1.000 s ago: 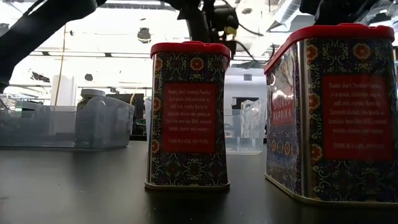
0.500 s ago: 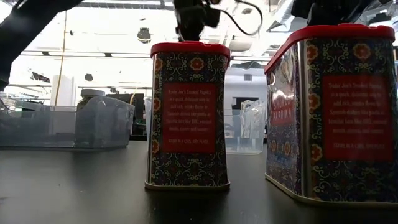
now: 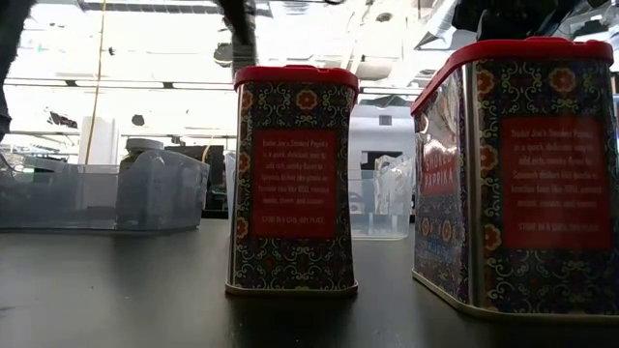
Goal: Sort spices by type
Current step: Put the top right white seasoning bottle into the black bin
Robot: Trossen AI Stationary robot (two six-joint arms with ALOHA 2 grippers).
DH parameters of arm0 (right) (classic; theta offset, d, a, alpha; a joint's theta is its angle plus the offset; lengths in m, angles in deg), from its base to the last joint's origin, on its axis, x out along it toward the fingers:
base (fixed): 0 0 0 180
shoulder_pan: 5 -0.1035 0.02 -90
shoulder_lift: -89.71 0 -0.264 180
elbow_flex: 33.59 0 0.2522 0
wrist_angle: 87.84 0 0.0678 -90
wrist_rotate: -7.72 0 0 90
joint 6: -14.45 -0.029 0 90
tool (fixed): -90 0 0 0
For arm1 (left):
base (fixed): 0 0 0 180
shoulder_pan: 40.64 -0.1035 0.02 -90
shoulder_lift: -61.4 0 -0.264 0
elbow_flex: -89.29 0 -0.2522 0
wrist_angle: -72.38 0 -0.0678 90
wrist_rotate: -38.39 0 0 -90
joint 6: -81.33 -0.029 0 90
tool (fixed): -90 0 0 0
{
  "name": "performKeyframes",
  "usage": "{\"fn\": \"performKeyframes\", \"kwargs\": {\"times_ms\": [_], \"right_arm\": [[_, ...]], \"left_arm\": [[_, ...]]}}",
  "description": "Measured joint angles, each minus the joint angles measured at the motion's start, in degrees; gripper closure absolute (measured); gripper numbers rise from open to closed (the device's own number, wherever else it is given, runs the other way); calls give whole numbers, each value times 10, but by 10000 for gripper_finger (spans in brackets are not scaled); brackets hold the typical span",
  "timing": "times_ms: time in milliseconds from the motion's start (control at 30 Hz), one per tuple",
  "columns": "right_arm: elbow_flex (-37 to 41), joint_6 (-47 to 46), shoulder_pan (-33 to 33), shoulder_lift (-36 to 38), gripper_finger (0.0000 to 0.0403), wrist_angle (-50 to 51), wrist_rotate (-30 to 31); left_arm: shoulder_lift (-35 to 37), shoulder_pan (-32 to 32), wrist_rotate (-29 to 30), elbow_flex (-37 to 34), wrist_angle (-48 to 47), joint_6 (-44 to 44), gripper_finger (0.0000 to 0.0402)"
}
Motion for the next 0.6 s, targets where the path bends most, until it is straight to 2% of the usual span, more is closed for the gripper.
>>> {"fn": "performKeyframes", "kwargs": {"times_ms": [300, 600], "right_arm": [[0, 0, 0, -1, 85, 0, 1], [0, 0, 0, -1, 85, 0, 1]], "left_arm": [[205, 0, 0, -255, 133, 20, 200], [328, 0, 0, -360, 137, 70, 200]]}}
